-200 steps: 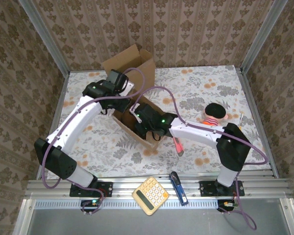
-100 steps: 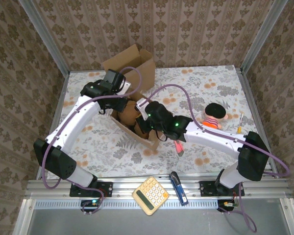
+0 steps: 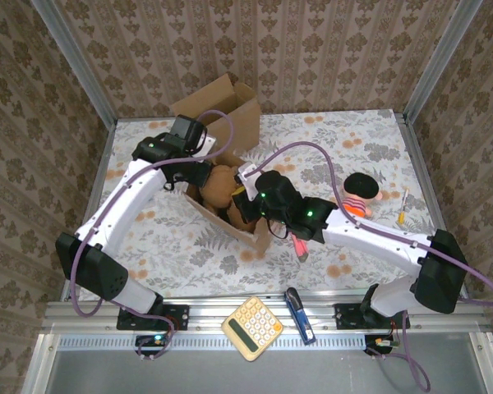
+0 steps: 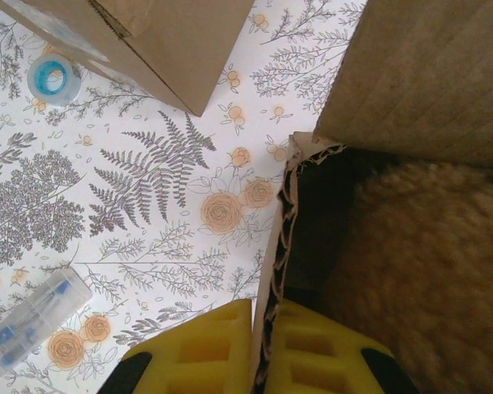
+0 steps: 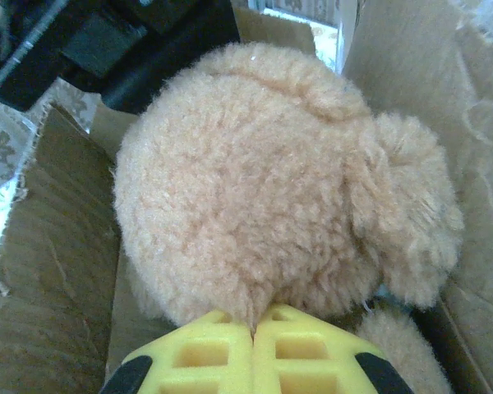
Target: Unpack the express box
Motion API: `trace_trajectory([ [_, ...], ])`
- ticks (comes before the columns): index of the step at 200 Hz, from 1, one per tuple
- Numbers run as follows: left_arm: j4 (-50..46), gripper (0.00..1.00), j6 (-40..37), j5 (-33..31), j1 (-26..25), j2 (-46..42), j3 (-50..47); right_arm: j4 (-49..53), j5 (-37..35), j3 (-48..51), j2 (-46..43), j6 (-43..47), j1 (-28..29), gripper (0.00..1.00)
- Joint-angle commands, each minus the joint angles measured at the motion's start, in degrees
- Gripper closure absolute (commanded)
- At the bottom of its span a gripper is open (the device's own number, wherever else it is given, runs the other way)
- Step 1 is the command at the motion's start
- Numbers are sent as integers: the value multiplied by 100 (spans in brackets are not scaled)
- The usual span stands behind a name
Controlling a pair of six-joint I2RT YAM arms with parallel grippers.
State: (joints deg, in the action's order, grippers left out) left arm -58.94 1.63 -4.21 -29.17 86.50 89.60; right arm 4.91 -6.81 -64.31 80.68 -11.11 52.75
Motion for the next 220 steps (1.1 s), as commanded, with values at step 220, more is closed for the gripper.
trace_trajectory([
  [220, -709, 100, 1323, -589, 1023, 358, -137, -1132, -1254, 292, -1856, -637, -297, 100],
])
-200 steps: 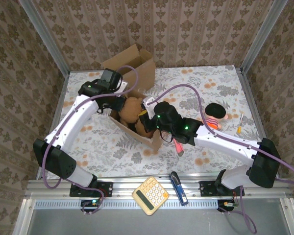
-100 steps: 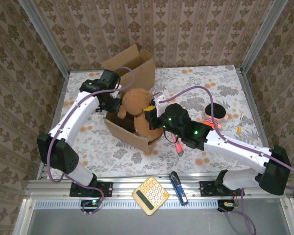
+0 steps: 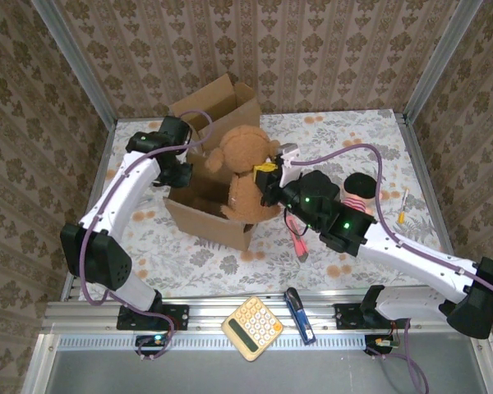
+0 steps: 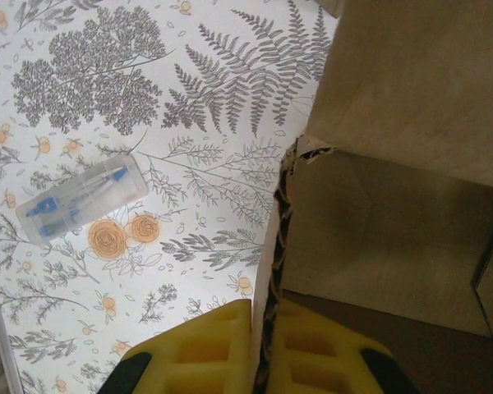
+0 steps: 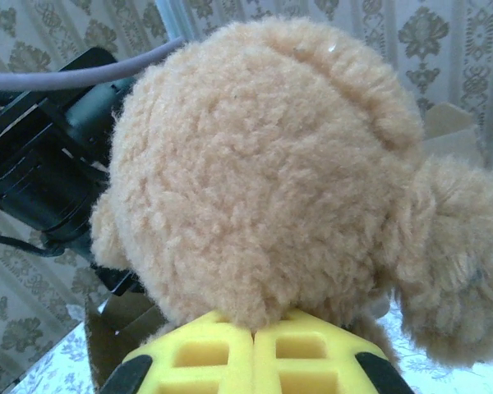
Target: Unpack the express box
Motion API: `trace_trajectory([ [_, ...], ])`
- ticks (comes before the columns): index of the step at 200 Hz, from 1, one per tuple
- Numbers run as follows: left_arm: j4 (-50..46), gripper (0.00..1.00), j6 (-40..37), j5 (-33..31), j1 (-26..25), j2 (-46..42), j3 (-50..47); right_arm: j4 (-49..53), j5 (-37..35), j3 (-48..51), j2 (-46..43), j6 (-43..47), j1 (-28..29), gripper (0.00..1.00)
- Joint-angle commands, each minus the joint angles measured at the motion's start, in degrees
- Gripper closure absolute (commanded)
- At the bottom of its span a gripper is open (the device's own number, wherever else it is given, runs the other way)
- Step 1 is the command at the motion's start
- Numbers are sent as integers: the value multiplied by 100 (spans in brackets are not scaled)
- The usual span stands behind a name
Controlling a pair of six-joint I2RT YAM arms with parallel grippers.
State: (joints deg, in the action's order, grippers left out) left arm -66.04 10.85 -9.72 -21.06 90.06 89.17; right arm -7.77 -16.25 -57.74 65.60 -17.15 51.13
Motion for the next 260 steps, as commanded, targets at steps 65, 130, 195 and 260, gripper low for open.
trace_trajectory([
  [65, 324, 100, 857, 200, 460, 55, -167, 1142, -524, -352, -1187, -225, -737, 100],
  [130, 605, 100, 1419, 619, 438, 370, -28, 1817, -883, 255, -2221, -184, -1103, 100],
  [195, 714, 100, 1839, 777, 149, 680, 336, 2306, -883, 419, -2306, -187, -1299, 100],
  [260, 1187, 90, 2018, 1249, 76, 828, 353, 2486, -758, 334, -1869, -172, -1547, 100],
])
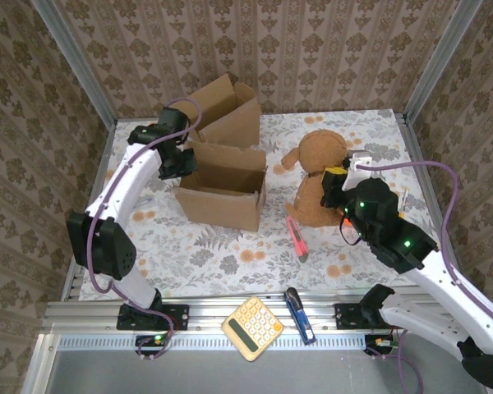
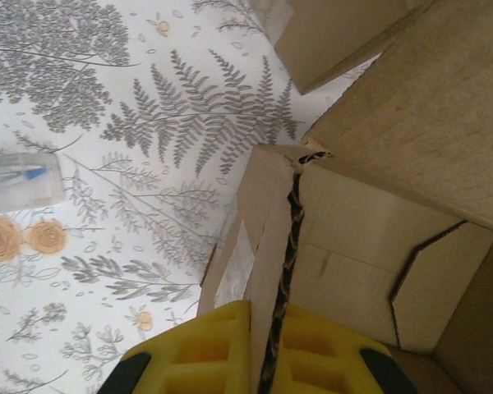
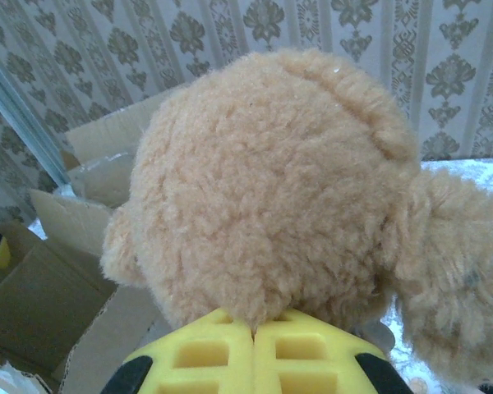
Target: Unpack the express box
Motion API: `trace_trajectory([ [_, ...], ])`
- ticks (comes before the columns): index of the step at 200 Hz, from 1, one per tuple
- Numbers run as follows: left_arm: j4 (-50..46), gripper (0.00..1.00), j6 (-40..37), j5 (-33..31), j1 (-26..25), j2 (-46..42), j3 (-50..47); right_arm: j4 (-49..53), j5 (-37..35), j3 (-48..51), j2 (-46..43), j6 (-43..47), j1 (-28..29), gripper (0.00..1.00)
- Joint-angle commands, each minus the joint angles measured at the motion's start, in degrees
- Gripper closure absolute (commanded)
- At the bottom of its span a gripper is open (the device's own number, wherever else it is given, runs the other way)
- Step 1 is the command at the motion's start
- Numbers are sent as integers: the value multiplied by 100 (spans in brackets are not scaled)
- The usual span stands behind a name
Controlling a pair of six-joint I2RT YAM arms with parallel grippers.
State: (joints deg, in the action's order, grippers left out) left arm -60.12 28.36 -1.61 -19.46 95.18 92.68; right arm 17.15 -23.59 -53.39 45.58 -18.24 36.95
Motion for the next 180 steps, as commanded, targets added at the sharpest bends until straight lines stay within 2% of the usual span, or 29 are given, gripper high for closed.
trace_trajectory([
  [1, 601, 90, 262, 440, -88, 313, 7, -3, -23, -101, 147, -60, -136, 100],
  [28, 608, 68, 212, 558, -127, 291, 172, 40, 225, -285, 440, 59, -452, 100],
  [75, 435, 49, 75, 542, -104, 244, 533, 45, 779, -604, 994, 209, -1068, 100],
  [99, 456, 37, -53, 672, -110, 154, 756, 24, 1190, -824, 1399, 275, -1565, 100],
  [106, 483, 31, -128, 739, -110, 113, 823, 15, 1317, -907, 1549, 292, -1690, 100],
  [128, 527, 1, -406, 877, -110, -5, 1012, -9, 1520, -1206, 2028, 387, -1964, 100],
  [156, 766, 0, -847, 932, -119, -319, 953, -38, 1689, -1582, 2641, 406, -2199, 100],
  [180, 1283, 0, -1209, 1146, -177, -852, 483, -111, 1696, -1863, 3167, 429, -2343, 100],
])
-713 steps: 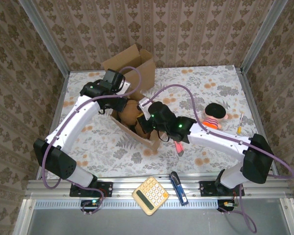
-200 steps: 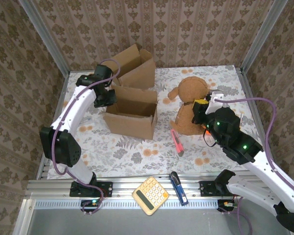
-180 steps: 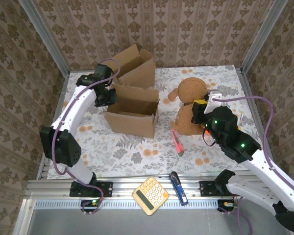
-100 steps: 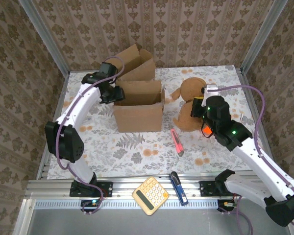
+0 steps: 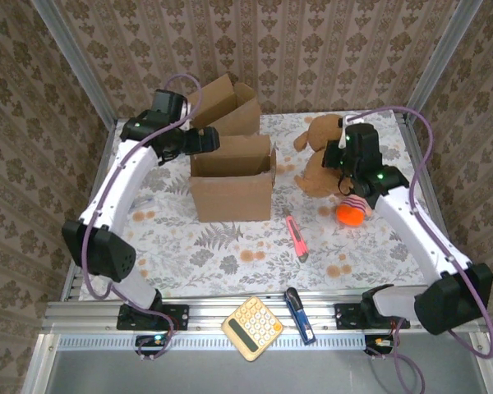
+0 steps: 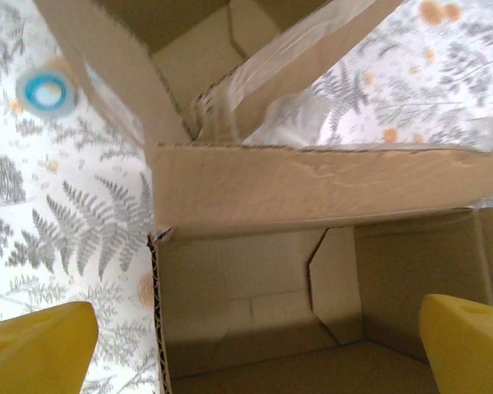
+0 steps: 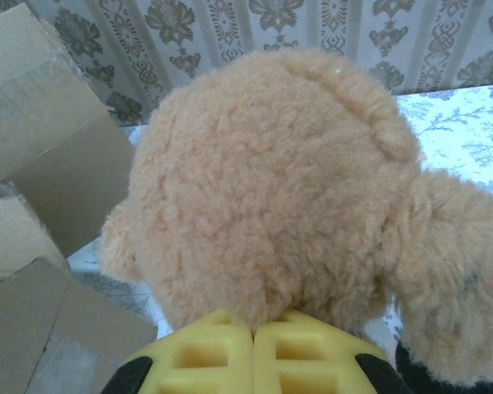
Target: Unpack the express box
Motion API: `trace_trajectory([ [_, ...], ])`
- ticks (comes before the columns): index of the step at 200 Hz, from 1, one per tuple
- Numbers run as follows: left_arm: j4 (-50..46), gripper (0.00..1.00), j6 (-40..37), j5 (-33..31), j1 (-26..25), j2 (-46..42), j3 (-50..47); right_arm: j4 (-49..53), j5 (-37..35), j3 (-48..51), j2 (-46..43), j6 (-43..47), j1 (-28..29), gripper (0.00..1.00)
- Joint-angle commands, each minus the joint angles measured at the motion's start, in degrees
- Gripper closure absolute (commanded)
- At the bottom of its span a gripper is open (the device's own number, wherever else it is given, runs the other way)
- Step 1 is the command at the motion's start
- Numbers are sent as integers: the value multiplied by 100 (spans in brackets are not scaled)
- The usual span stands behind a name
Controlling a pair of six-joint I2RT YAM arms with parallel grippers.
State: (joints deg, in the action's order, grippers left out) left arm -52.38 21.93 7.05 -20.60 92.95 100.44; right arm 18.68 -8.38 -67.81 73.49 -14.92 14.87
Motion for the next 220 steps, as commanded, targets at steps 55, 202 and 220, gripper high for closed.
trace_trajectory([
  [55, 1434, 0, -851, 372, -146, -2060, -1627, -291, 278, -1297, 1962, -18, -544, 100],
  [202, 1304, 0, -1271, -231, -124, -2913, -2269, -404, 325, -2040, 4011, -372, -1078, 100],
  [220, 1332, 0, -1288, -258, -111, -2972, -2359, -496, 293, -1939, 4010, -421, -1101, 100],
])
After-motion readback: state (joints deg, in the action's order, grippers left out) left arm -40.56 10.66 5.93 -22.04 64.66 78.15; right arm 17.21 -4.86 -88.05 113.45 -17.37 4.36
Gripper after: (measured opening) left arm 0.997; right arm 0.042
